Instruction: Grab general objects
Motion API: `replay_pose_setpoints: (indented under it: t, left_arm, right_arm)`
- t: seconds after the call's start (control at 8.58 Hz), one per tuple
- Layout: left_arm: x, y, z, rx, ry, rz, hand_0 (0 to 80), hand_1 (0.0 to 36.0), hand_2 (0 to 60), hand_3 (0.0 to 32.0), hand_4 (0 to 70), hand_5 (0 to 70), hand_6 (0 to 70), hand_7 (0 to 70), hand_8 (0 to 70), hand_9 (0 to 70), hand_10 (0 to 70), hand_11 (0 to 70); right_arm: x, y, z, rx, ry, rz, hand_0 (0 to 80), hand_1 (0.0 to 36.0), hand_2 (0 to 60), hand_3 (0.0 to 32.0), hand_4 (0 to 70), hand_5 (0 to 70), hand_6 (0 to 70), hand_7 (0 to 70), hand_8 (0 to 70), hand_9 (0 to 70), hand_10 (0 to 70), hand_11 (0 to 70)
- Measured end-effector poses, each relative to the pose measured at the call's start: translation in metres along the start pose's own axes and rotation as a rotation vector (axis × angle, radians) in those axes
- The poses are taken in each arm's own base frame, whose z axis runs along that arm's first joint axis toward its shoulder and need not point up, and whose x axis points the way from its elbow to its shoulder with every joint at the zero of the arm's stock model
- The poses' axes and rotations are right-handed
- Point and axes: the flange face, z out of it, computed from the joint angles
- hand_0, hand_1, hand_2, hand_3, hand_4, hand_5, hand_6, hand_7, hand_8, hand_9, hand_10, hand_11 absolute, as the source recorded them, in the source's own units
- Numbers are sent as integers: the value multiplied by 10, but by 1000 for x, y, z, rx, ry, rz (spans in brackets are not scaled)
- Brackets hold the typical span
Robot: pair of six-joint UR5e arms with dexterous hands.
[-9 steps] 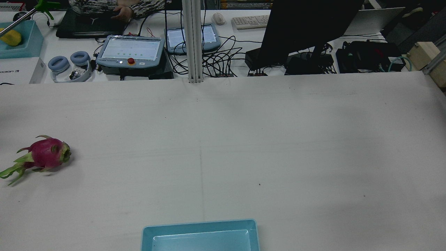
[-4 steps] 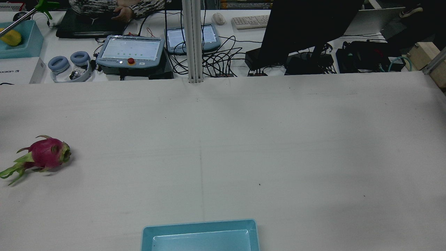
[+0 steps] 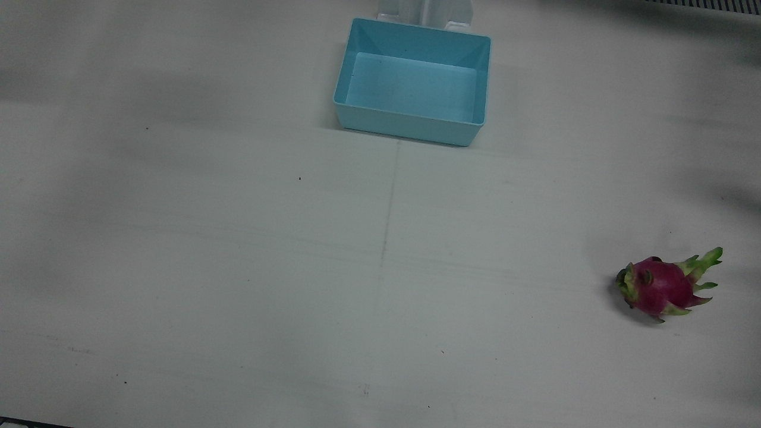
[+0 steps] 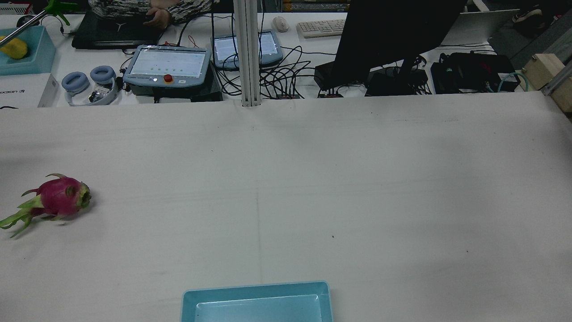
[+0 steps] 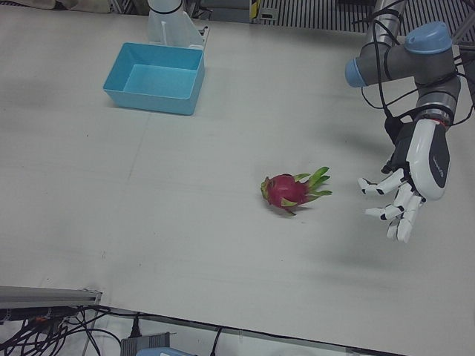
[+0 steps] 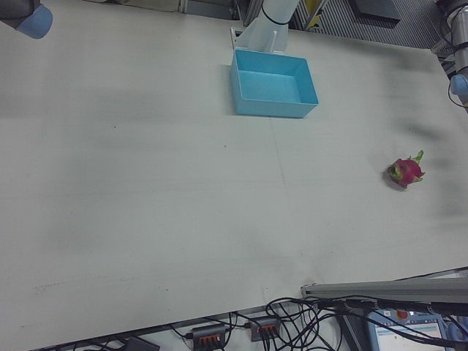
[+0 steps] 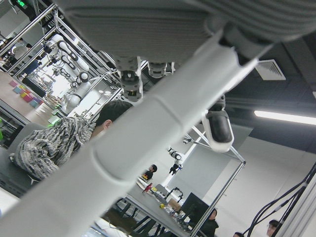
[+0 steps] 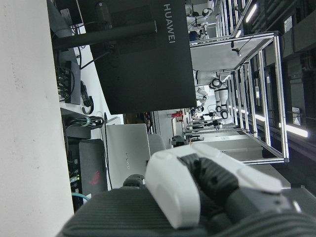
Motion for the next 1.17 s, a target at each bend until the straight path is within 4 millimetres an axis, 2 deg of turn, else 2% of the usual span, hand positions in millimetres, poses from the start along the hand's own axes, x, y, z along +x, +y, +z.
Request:
replay_pose_setpoints:
  t: [0.12, 0.23, 0.35, 0.47, 0.58, 0.7, 0.82, 0.93, 1.05, 1.17]
  left_arm:
    - [17, 14, -15, 11, -58, 76, 800, 360, 600, 0, 232, 532, 33, 473, 0, 80, 0, 0]
    - [25, 23, -25, 6, -118, 140, 800, 360, 600, 10, 165, 373, 0, 430, 0, 72, 0, 0]
    - [28, 31, -31, -10, -179, 213, 800, 360, 600, 170, 80, 0, 0, 357, 0, 57, 0, 0]
    - [31, 37, -35, -24, -231, 283, 800, 360, 600, 176, 68, 17, 0, 355, 0, 57, 0, 0]
    - [30, 43, -38, -33, -272, 329, 800, 360, 600, 66, 96, 432, 0, 410, 0, 68, 0, 0]
    - [27, 50, -39, -47, -299, 353, 800, 360, 600, 0, 118, 700, 0, 471, 0, 80, 0, 0]
    - [22, 57, -38, -61, -314, 361, 800, 360, 600, 0, 142, 700, 0, 506, 0, 87, 0, 0]
    - [16, 64, -37, -67, -320, 364, 800, 360, 600, 0, 126, 700, 0, 460, 0, 78, 0, 0]
    - [7, 76, -33, -57, -330, 374, 800, 360, 600, 2, 83, 674, 0, 384, 0, 62, 0, 0]
    - [-10, 99, -26, -43, -345, 383, 800, 360, 600, 2, 70, 644, 0, 372, 0, 60, 0, 0]
  right_arm:
    - [0, 0, 0, 0, 0, 0, 0, 0, 0, 0, 0, 0, 0, 0, 0, 0, 0, 0]
    - [0, 0, 0, 0, 0, 0, 0, 0, 0, 0, 0, 0, 0, 0, 0, 0, 0, 0]
    - [0, 0, 0, 0, 0, 0, 0, 0, 0, 0, 0, 0, 0, 0, 0, 0, 0, 0]
    - [0, 0, 0, 0, 0, 0, 0, 0, 0, 0, 0, 0, 0, 0, 0, 0, 0, 0]
    - [0, 0, 0, 0, 0, 0, 0, 0, 0, 0, 0, 0, 0, 0, 0, 0, 0, 0]
    - [0, 0, 0, 0, 0, 0, 0, 0, 0, 0, 0, 0, 0, 0, 0, 0, 0, 0]
    - [0, 0, 0, 0, 0, 0, 0, 0, 0, 0, 0, 0, 0, 0, 0, 0, 0, 0]
    - [0, 0, 0, 0, 0, 0, 0, 0, 0, 0, 0, 0, 0, 0, 0, 0, 0, 0]
    - [0, 0, 0, 0, 0, 0, 0, 0, 0, 0, 0, 0, 0, 0, 0, 0, 0, 0]
    - [0, 0, 0, 0, 0, 0, 0, 0, 0, 0, 0, 0, 0, 0, 0, 0, 0, 0]
